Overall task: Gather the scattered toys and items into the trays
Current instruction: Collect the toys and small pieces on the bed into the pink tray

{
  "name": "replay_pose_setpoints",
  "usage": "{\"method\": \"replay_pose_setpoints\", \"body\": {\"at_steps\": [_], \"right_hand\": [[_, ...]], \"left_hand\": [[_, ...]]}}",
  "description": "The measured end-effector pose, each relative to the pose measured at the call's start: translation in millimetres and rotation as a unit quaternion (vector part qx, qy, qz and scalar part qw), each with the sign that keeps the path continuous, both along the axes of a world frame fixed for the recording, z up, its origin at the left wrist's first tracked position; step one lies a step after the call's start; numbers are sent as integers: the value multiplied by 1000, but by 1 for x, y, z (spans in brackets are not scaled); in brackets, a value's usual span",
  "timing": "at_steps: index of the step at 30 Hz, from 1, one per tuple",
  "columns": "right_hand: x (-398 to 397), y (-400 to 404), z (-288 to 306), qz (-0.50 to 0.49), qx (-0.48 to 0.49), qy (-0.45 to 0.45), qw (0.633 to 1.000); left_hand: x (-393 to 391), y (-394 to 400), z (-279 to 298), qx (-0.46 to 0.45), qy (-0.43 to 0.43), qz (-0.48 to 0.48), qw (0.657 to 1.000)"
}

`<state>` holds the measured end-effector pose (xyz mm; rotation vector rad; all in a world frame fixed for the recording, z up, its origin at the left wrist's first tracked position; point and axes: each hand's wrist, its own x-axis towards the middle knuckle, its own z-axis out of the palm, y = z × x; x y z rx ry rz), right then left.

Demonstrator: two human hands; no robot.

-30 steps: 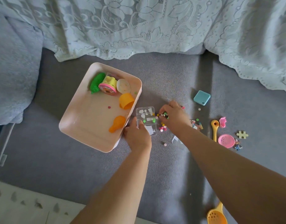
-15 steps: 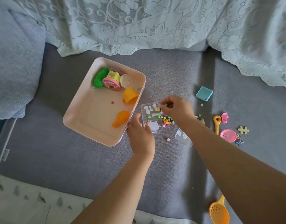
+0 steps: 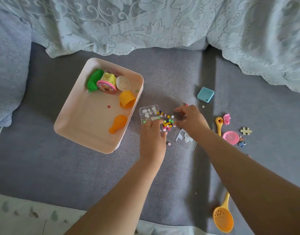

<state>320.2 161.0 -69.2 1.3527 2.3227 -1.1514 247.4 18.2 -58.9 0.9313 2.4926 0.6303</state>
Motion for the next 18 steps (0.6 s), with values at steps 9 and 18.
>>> {"method": "replay_pose_setpoints", "body": {"at_steps": [9, 18], "right_hand": [[-7, -19, -3, 116, 75, -17, 990], [-7, -22, -4, 101, 101, -22, 990]], "left_hand": [[-2, 25, -9, -89, 201, -153, 963], [-4, 38, -6, -150, 159, -200, 955]]}}
